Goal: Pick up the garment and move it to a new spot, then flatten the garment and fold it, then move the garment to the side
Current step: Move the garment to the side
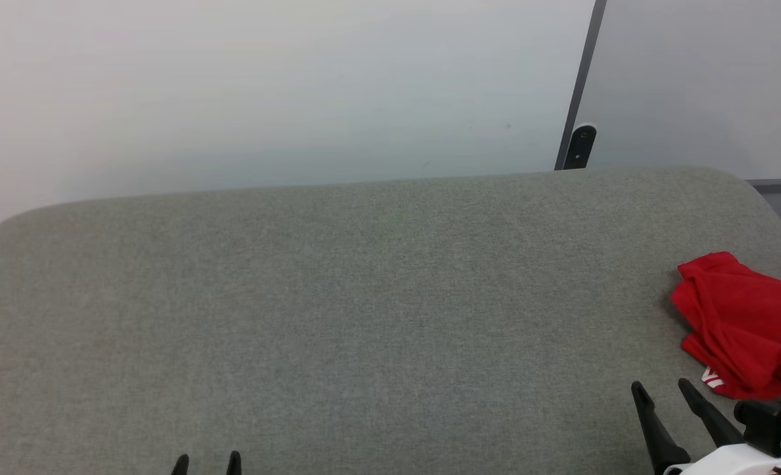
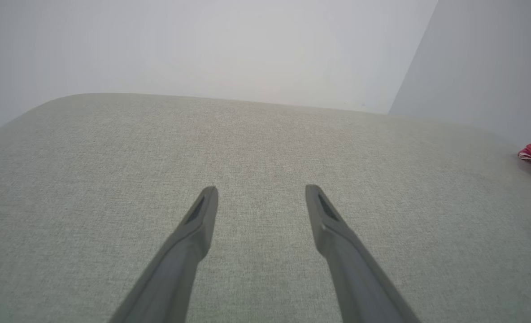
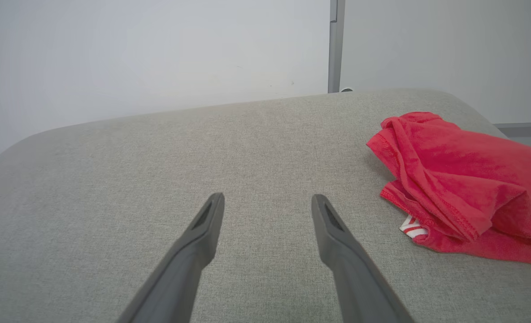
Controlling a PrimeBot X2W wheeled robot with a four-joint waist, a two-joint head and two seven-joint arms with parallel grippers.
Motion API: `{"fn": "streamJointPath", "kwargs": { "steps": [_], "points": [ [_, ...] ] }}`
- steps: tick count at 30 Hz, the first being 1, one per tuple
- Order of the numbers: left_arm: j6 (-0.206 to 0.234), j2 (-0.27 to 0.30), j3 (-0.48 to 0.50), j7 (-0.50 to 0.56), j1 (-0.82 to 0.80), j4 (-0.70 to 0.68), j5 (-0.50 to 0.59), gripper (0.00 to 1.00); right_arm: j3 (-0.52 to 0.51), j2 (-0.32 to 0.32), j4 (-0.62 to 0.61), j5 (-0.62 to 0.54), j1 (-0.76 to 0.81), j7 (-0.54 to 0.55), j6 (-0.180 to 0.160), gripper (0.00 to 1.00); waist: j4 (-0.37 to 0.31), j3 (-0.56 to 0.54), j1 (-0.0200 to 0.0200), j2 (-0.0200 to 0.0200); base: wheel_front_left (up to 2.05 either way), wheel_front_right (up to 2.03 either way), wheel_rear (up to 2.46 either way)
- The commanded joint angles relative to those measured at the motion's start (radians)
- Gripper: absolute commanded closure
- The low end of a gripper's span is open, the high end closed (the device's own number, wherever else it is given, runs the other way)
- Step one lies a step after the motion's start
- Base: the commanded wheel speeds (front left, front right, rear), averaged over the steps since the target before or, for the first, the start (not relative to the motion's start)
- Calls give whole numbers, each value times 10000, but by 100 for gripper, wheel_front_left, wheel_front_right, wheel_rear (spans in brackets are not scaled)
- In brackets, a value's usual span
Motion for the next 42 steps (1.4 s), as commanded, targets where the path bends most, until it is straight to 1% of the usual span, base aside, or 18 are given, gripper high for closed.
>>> {"fn": "streamJointPath", "kwargs": {
  "steps": [1,24,39,40,42],
  "points": [
    [66,9,4,13,2,-25,-52,0,3,30,-58,-49,163,-5,-15,0,0,-5,0,0,0,0,0],
    [428,16,-225,57,114,-321,-6,0,23,61,-126,104,172,-28,-15,0,50,-7,0,0,0,0,0],
    [514,56,-258,37,148,-450,-162,0,142,124,-88,163,189,-38,-15,0,83,-27,0,0,0,0,0],
    [477,46,-286,59,35,-384,-173,100,146,96,-46,86,113,10,0,100,85,-25,0,0,0,0,0],
    [472,17,-301,99,24,-227,-230,100,158,124,127,136,134,16,0,100,87,-24,0,0,0,0,0]
  ]
}}
